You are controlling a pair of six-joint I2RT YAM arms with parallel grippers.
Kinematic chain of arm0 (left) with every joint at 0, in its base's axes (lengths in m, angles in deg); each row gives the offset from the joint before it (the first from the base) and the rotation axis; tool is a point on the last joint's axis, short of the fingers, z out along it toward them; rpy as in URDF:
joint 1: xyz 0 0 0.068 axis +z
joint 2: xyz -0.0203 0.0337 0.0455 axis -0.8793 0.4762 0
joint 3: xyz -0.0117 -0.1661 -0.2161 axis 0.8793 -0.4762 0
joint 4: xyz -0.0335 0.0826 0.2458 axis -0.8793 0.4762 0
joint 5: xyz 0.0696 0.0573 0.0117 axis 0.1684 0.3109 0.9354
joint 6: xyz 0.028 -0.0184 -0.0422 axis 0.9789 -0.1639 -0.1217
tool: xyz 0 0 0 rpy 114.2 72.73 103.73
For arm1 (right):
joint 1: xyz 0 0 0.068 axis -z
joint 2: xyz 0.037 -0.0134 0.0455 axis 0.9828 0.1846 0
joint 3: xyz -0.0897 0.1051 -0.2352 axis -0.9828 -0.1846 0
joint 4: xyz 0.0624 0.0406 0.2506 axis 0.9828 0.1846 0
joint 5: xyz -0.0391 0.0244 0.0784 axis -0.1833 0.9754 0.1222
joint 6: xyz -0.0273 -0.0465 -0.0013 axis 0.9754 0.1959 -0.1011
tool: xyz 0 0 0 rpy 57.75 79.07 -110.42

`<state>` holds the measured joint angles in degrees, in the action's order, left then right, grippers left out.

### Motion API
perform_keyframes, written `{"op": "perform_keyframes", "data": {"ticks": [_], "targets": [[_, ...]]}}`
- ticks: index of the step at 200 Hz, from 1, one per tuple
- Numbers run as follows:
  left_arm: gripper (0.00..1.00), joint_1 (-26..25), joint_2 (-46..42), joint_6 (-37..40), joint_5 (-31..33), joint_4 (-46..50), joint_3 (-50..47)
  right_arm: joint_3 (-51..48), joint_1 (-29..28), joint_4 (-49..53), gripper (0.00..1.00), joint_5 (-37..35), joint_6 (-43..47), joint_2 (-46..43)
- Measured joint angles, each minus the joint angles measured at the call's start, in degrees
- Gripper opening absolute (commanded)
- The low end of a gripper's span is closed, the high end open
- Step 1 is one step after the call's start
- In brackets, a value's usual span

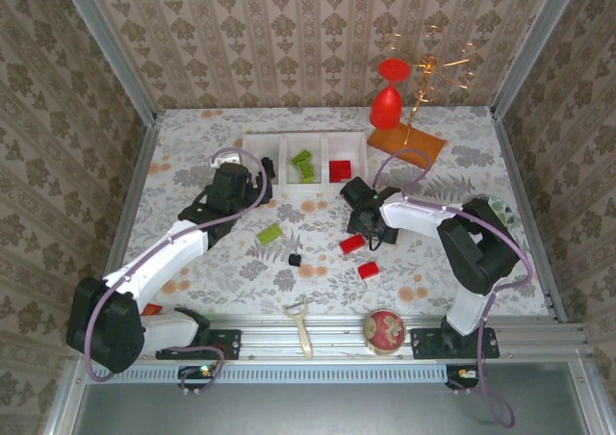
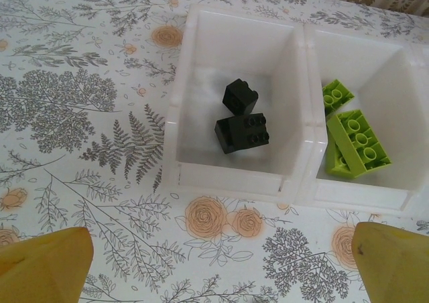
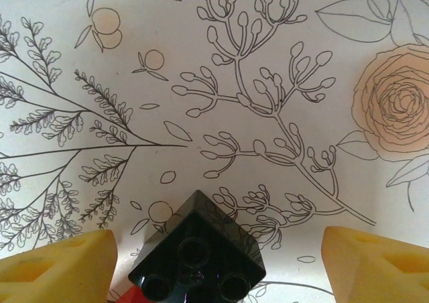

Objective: Sort the legos into containers by color

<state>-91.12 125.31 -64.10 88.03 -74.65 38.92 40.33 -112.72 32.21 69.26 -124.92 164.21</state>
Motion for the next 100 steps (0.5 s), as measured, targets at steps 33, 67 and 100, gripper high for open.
{"op": "perform_keyframes", "data": {"ticks": [33,67,100], "targets": [[1.00,0.31,0.92,-0.04,-1.05,-0.35,0.00,0.00,0.00,0.76,0.79,-0.04,0.00,0.07],[1.00,0.42,1.42,-0.11,-1.88,-0.76,0.00,-0.09,0.17,1.51,0.77,-0.09,0.02,-0.11],[1.00,0.42,1.57,-0.22,-2.29,-0.87,0.00,-0.94,0.57,2.08,0.76,-0.17,0.02,-1.40]]}}
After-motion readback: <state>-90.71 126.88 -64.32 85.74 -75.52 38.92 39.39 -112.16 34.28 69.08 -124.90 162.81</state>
